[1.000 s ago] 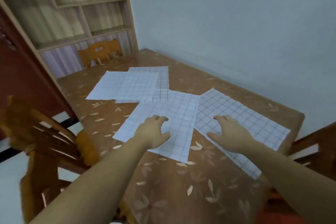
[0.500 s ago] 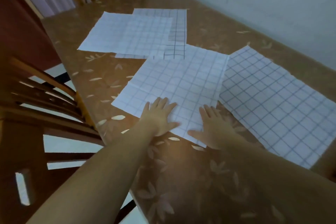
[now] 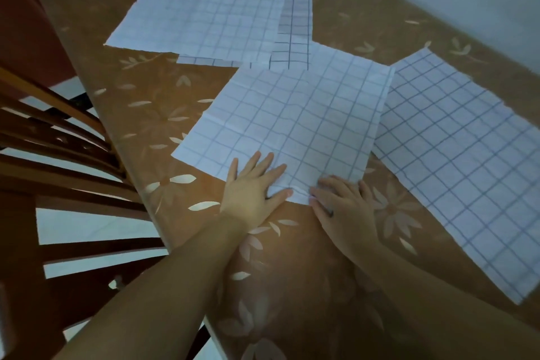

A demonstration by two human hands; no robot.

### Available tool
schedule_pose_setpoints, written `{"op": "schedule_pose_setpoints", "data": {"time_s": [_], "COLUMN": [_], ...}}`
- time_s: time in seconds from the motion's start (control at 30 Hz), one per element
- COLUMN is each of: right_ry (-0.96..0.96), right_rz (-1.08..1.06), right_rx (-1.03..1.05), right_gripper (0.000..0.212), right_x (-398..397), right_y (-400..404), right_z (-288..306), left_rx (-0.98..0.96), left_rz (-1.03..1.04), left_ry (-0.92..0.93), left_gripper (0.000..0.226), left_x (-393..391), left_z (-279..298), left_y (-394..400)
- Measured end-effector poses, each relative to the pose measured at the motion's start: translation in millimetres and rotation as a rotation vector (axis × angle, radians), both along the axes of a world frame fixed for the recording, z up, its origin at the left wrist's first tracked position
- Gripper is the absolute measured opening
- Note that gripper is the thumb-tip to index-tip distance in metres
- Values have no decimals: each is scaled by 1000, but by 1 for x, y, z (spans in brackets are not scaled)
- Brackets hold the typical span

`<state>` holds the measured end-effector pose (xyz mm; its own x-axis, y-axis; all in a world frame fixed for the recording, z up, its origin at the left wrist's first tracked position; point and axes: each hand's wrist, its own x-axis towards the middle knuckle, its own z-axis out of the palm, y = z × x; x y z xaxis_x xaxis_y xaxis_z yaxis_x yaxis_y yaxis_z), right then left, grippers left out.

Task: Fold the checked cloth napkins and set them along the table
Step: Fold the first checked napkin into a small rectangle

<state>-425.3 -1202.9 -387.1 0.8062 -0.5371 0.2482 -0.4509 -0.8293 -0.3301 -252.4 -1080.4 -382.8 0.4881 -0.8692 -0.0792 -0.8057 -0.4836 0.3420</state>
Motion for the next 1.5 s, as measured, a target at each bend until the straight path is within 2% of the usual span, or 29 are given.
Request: {"op": "schedule_pose_setpoints", "data": {"time_s": [0.07,0.13,0.23,0.37,0.43,0.47,0.53,0.6,0.67,0.7,0.73,0.83,0.97,1.13,1.33,1.5], "right_ry": [-28,-57,-50,-78,-113,-133,-124,11,232,330,393,395,253,245,393,493], "right_rz": [15,82,211,271,302,325,358,339,383,428,466,462,428,499,538,573], "right_rx": [8,40,87,144,133,113,121,205,216,168,107,-88,-166,-263,-285,-325], "right_gripper": [8,10,10,25,22,19,24,41,81,95,99,71,30,22,21,23], "right_x": [3,-2,-26,-64,-83,-92,-114,-138,-158,-165,-170,-179,-186,-199,-222,-237], "right_y": [-8,-18,-36,-60,-73,-81,-94,-98,-96,-93,-88,-72,-54,-32,-21,-30], "right_z": [8,19,42,76,87,92,102,117,126,128,126,110,91,90,83,87], "left_rx": [-38,-32,-40,-73,-108,-125,-120,-39,-2,12,39,143,225,240,52,32], "left_rz": [22,10,9,50,117,154,191,200,208,211,211,178,136,142,188,335], "left_ry": [47,66,32,-65,-119,-140,-169,-190,-181,-169,-162,-199,-216,-170,-71,-27], "left_gripper": [66,73,71,51,38,38,54,57,41,32,27,21,21,15,25,21], "left_x": [-6,-12,-25,-50,-66,-78,-106,-134,-155,-165,-174,-198,-227,-267,-316,-350], "left_z": [4,9,23,47,64,75,95,110,117,120,123,129,124,107,84,80], "left_y": [0,2,9,10,7,5,0,-4,-3,-1,3,19,51,96,139,147]}}
